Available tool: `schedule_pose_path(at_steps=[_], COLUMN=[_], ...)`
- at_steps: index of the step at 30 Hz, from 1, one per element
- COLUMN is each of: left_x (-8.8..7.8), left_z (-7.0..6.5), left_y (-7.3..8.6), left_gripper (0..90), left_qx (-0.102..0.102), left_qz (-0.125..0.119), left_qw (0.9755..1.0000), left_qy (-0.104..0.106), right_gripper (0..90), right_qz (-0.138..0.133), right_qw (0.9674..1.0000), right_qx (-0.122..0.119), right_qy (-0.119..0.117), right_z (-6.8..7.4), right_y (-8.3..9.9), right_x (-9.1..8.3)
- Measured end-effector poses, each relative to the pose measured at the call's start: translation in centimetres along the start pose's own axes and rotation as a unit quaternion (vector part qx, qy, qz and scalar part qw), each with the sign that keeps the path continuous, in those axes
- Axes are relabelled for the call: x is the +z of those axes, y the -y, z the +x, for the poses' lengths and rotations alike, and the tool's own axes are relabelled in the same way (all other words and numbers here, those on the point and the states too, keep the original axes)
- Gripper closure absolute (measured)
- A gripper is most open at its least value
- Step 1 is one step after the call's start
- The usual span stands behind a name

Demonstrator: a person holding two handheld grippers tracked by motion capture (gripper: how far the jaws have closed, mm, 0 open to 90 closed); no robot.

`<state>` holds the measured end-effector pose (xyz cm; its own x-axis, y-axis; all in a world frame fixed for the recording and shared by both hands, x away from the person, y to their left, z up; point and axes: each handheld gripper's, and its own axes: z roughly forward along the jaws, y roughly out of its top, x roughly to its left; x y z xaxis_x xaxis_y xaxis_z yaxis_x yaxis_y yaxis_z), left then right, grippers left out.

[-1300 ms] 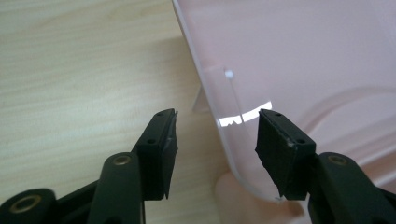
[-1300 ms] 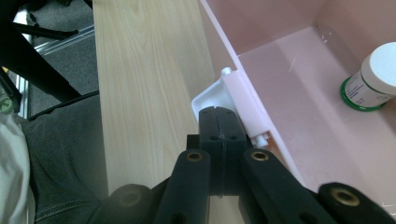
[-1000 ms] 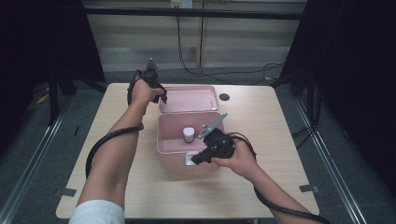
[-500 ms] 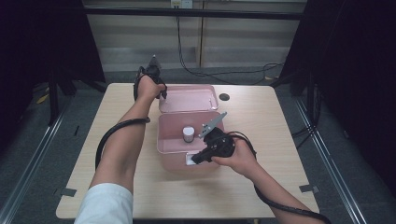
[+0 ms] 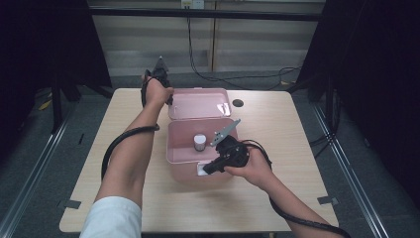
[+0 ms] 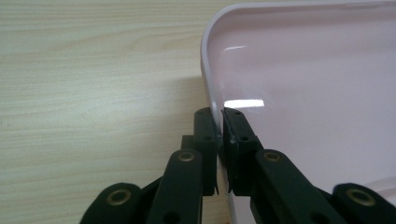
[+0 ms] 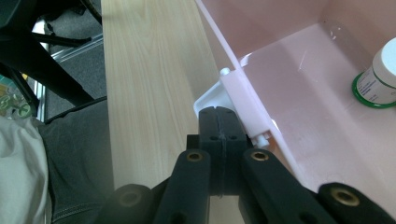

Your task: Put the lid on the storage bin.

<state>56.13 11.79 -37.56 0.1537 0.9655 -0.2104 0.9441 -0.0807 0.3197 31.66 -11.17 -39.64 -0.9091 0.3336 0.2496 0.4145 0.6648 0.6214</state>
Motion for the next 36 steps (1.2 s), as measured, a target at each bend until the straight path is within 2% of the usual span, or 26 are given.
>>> schedule_pose_path(at_steps=[10,13,19,24,25,32,36], left_x=[-1.6,-2.2,-3.2,-3.8,-4.0,-4.7,-5.2], left_z=[-0.3,-0.4,-0.4,-0.5,-0.5,-0.6,-0.7], left_y=[0.1,0.1,0.2,0.2,0.2,0.1,0.1], left_gripper=[85.2,85.4,86.3,86.9,87.0,87.8,88.0], left_qx=[0.009,0.006,0.001,-0.003,0.002,-0.006,-0.002], left_qz=[-0.024,-0.028,-0.036,-0.037,-0.035,-0.035,-0.032], left_qw=[0.9996,0.9995,0.9991,0.999,0.9991,0.999,0.9991], left_qy=[0.011,0.016,0.022,0.024,0.025,0.027,0.029], right_gripper=[90.0,90.0,90.0,90.0,90.0,90.0,90.0], right_qz=[0.004,0.004,0.007,0.011,0.01,0.011,0.011], right_qw=[1.0,1.0,1.0,0.9999,0.9999,0.9999,0.9999], right_qx=[0.002,-0.002,0.004,0.006,0.006,0.008,0.008], right_qy=[0.003,0.004,0.005,0.005,0.005,0.004,0.004], right_z=[0.1,0.1,0.1,0.1,0.1,0.0,0.0], right_y=[-0.1,-0.1,-0.2,-0.3,-0.3,-0.3,-0.3], right_x=[0.0,0.1,0.1,0.0,0.0,0.0,0.0])
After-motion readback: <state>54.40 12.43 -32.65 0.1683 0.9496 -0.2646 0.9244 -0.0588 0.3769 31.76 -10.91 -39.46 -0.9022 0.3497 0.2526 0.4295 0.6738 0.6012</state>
